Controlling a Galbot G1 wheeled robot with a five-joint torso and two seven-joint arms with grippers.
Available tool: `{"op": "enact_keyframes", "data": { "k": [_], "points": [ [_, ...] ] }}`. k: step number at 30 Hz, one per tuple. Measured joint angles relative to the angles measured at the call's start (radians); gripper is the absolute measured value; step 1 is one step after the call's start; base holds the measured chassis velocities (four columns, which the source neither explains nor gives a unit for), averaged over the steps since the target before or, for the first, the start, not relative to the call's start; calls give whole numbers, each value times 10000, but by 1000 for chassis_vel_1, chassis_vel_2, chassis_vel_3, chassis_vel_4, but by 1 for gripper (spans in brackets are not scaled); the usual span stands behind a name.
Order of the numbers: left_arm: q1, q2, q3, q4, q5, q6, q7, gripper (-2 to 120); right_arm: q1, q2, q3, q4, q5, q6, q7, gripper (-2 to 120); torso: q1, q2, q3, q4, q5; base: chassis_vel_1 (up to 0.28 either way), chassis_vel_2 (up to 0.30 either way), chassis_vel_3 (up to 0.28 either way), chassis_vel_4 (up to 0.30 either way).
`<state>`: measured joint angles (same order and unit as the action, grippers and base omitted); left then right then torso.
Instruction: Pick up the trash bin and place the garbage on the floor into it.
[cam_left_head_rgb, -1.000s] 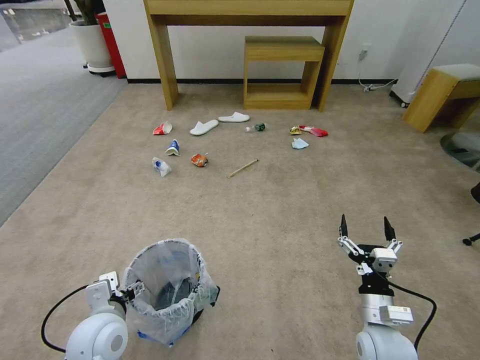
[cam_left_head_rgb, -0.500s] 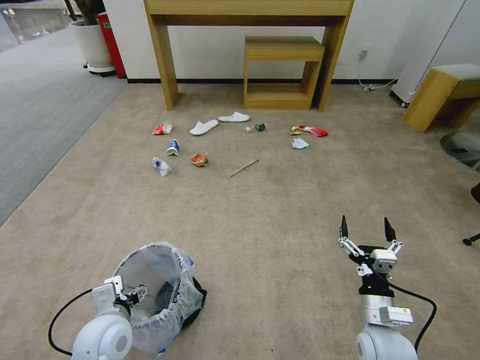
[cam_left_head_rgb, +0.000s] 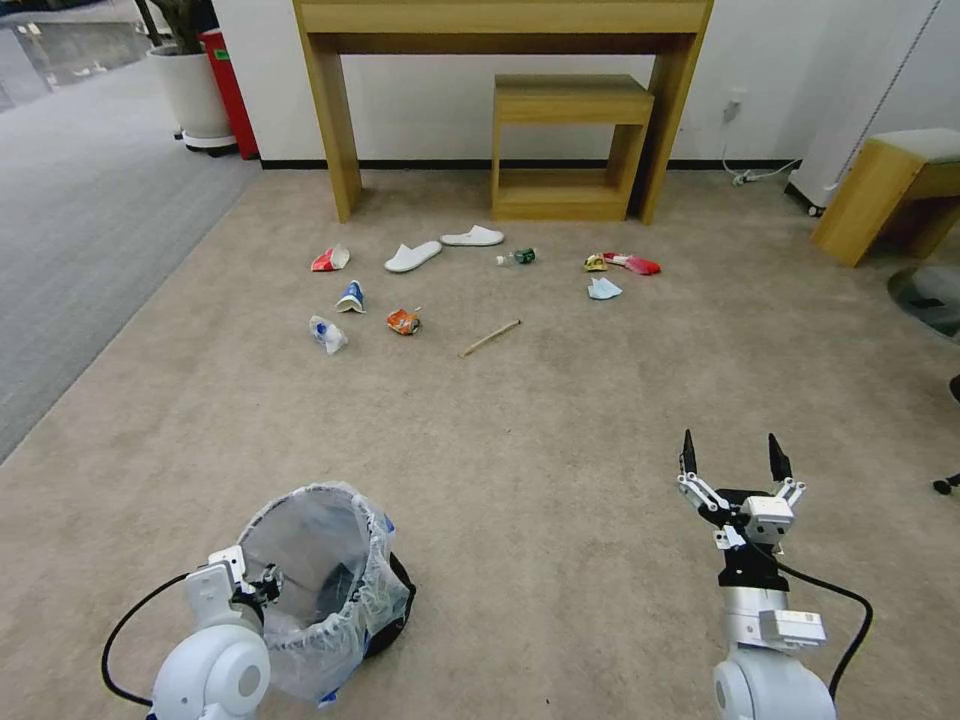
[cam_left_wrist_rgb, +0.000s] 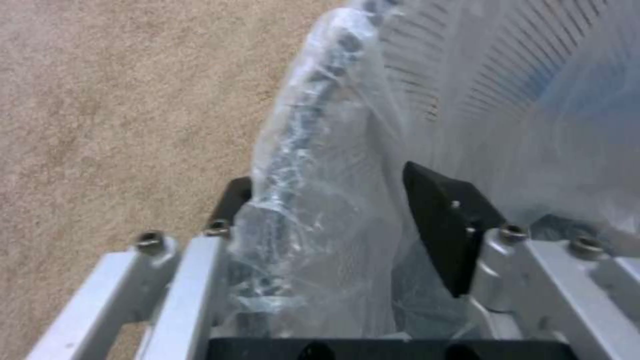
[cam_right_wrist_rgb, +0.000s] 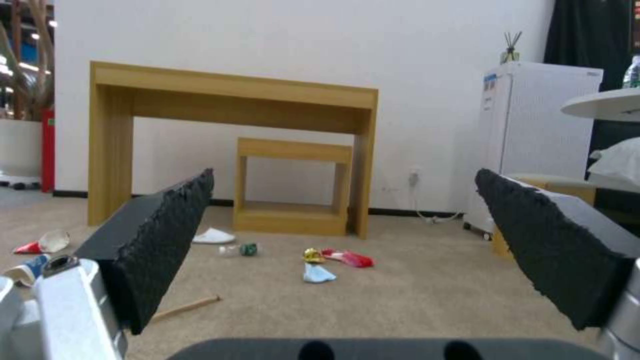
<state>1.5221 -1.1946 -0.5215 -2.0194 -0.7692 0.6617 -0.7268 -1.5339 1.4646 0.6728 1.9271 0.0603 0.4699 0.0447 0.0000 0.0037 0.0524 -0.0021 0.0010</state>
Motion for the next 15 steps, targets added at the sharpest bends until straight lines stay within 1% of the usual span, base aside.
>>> {"op": "enact_keyframes", "data": {
  "k": [1, 3, 4, 5, 6, 15],
  "points": [
    [0, 0, 0, 0, 0, 0, 0, 45, 0, 0, 0, 0, 0, 0, 0, 100, 0, 0, 0, 0, 0, 0, 0, 0, 0],
    [-1, -2, 14, 0, 1, -1, 0, 39, -2, 0, 0, 32, 0, -9, 0, 100, 0, 0, 0, -2, -4, 0, 0, 0, 0],
    [-1, -2, 14, 0, 1, -1, 0, 39, -2, 0, 0, 32, 0, -9, 0, 100, 0, 0, 0, -2, -4, 0, 0, 0, 0],
    [-1, -2, 28, -1, 0, -2, 12, 34, -7, 4, 0, 53, -2, -11, 1, 100, 0, 0, 0, -3, -4, 0, 0, 0, 0],
    [-1, -2, 31, -2, 1, -2, 21, 32, -17, 7, 0, 69, -4, -15, 1, 100, 0, -1, 0, -3, -5, 0, 0, 0, 0],
    [89, 51, 40, -35, 2, -46, 109, 32, -136, 50, 17, 189, -61, -19, 3, 99, 0, -4, 2, -4, -10, 0, 0, 0, 0]
  ]
}}
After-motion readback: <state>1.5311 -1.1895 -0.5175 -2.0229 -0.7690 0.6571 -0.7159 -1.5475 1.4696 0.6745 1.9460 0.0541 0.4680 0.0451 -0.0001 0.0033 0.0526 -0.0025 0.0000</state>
